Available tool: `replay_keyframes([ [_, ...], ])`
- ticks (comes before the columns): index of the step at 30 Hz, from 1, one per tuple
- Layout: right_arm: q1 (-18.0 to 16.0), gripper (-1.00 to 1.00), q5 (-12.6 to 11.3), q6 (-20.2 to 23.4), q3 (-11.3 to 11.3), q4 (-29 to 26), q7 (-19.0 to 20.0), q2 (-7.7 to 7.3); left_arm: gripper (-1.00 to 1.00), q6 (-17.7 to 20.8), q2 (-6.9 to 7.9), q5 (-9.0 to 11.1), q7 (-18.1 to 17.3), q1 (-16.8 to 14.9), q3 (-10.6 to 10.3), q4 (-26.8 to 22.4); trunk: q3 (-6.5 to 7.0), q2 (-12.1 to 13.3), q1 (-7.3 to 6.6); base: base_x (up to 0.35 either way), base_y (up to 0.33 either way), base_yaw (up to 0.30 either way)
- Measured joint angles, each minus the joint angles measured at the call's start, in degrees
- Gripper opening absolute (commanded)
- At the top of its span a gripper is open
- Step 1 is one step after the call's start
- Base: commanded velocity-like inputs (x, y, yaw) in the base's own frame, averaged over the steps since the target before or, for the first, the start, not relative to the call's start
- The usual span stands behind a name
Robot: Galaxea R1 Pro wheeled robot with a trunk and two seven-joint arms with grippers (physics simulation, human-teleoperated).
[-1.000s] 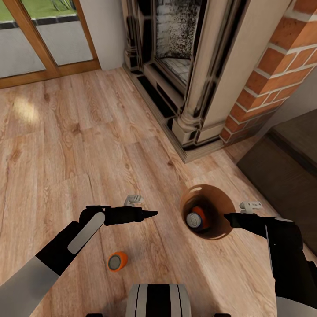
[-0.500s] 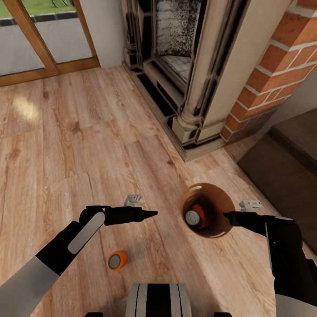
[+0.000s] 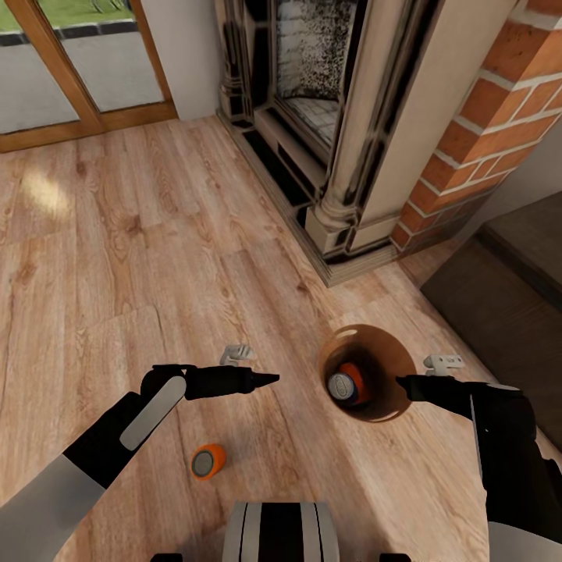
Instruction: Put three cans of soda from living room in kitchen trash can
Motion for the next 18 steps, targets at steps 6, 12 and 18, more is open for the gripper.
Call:
replay_keyframes([
  [6,0.0,-1.0,-0.1,0.0,0.0,0.0,0.6,0.0,1.0,0.0,0.0,0.0,0.0,0.0,0.0,0.0,-0.48,0.0,0.0,0.0,0.0,-0.021],
  [12,0.0,-1.0,0.0,0.0,0.0,0.0,0.7,0.0,1.0,0.0,0.0,0.0,0.0,0.0,0.0,0.0,-1.03,0.0,0.0,0.0,0.0,-0.001],
  [18,0.0,-1.0,0.0,0.0,0.0,0.0,0.7,0.0,1.0,0.0,0.0,0.0,0.0,0.0,0.0,0.0,-1.58,0.0,0.0,0.0,0.0,0.0],
])
